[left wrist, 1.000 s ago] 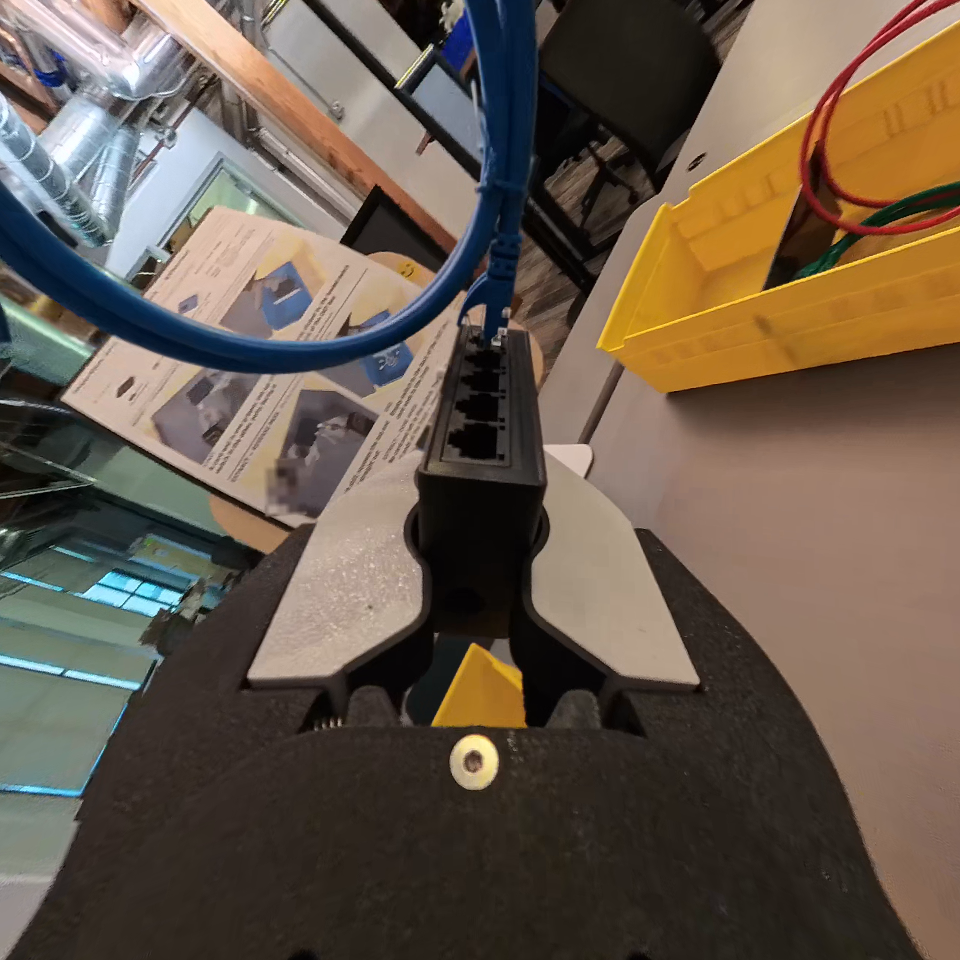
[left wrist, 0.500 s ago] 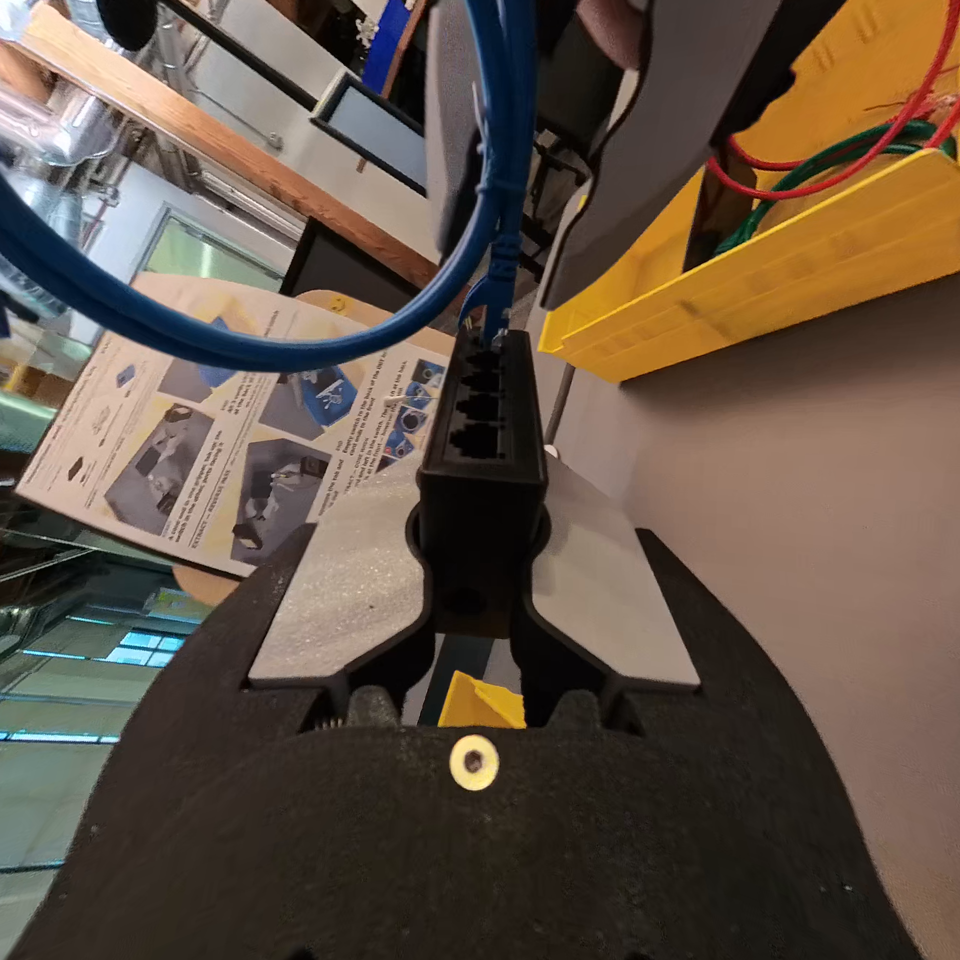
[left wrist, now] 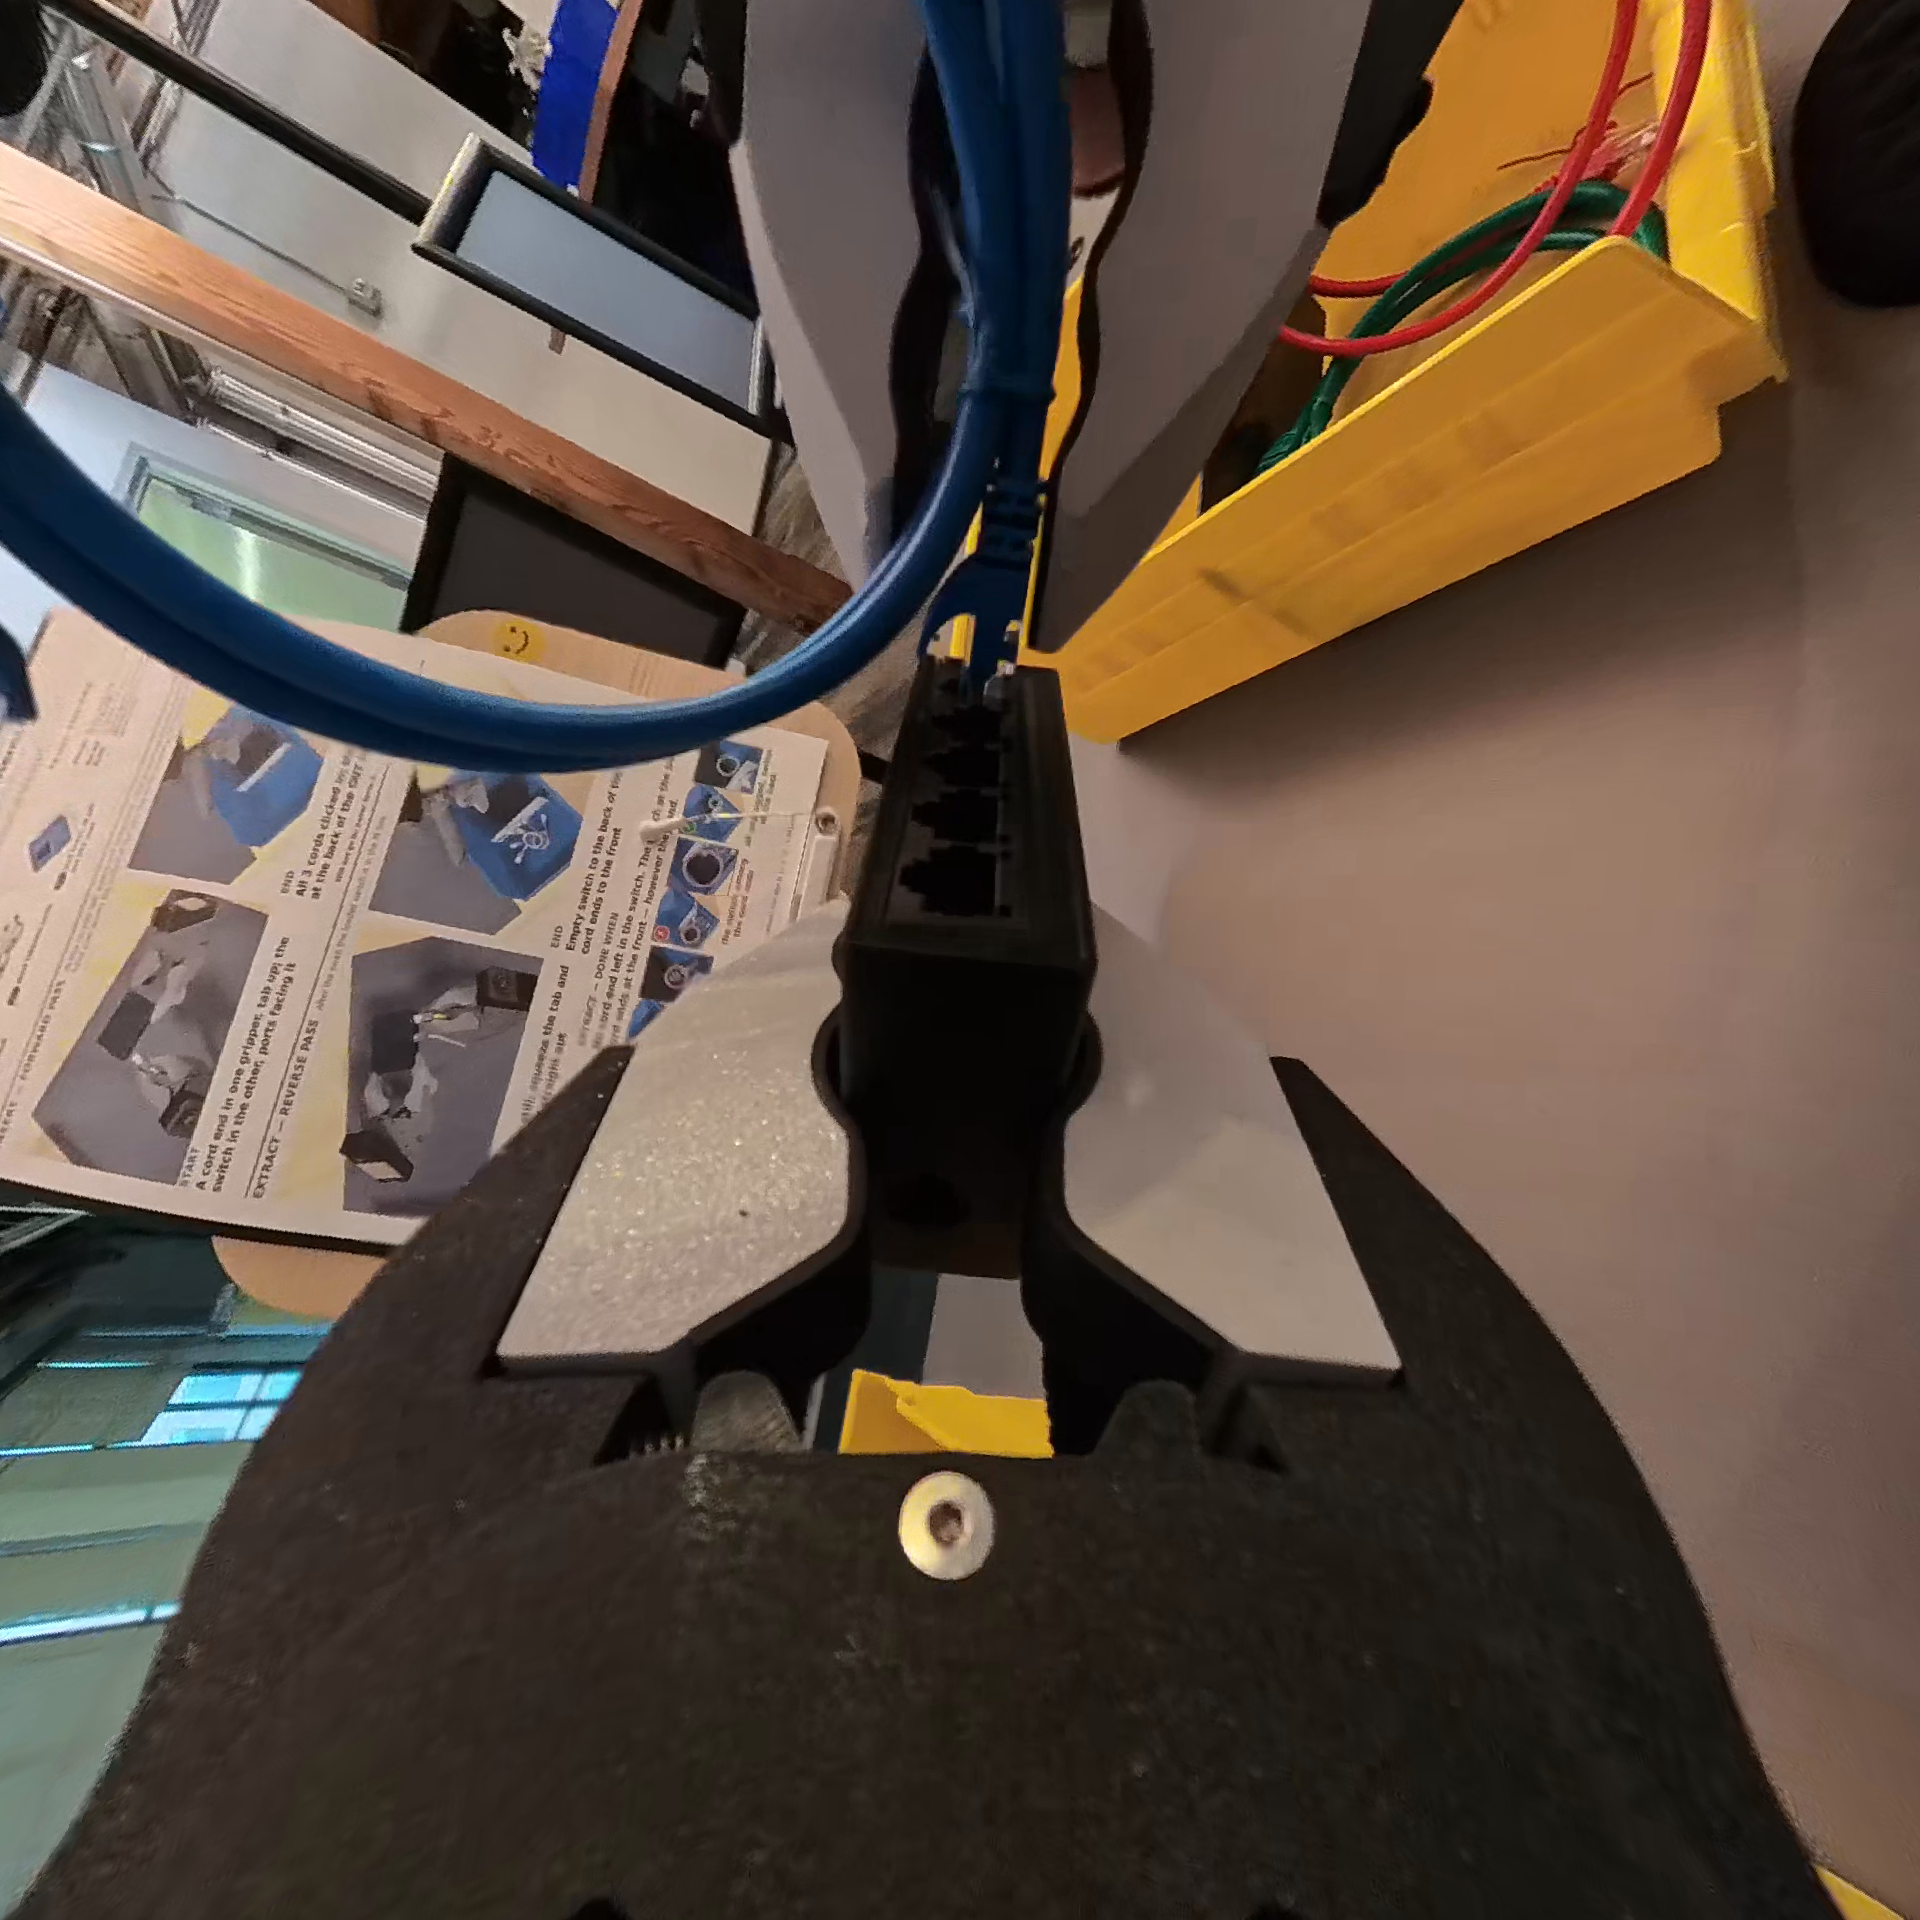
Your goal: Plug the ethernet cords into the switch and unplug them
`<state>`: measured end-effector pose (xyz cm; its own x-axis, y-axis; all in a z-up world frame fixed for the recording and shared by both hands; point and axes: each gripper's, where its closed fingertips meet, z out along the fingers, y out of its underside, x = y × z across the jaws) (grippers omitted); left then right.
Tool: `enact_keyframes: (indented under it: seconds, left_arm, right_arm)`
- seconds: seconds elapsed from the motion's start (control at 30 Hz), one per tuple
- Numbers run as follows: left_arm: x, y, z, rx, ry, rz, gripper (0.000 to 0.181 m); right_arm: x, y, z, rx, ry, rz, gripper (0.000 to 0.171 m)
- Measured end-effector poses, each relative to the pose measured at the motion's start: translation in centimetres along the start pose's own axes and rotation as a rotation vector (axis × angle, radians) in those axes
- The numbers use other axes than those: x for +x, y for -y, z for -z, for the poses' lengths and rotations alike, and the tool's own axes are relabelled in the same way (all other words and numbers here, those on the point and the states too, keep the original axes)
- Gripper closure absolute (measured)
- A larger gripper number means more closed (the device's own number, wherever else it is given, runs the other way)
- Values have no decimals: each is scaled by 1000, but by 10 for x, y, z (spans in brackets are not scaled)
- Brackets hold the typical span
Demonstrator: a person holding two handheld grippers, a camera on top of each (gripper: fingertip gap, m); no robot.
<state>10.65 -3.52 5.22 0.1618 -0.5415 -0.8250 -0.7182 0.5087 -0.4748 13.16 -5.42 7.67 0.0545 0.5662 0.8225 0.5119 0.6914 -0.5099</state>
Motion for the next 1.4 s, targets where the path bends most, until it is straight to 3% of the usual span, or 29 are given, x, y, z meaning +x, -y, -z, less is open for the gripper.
enact_keyframes:
  seconds: [0.37,0.63,0.97,1.4]
  left_arm:
    - [1,9,5,82,-17,1,151]
    - [-2,5,-3,51,41,-52,148]
    - [9,1,-15,-15,-76,41,148]
    - [14,-5,-24,-42,-66,4,148]
  right_arm:
    - [-3,11,0,65,34,-65,153]
    - [-2,6,-1,17,21,-71,154]
    - [-10,-11,3,-57,91,-146,155]
    - [-19,-23,2,-82,164,-243,153]
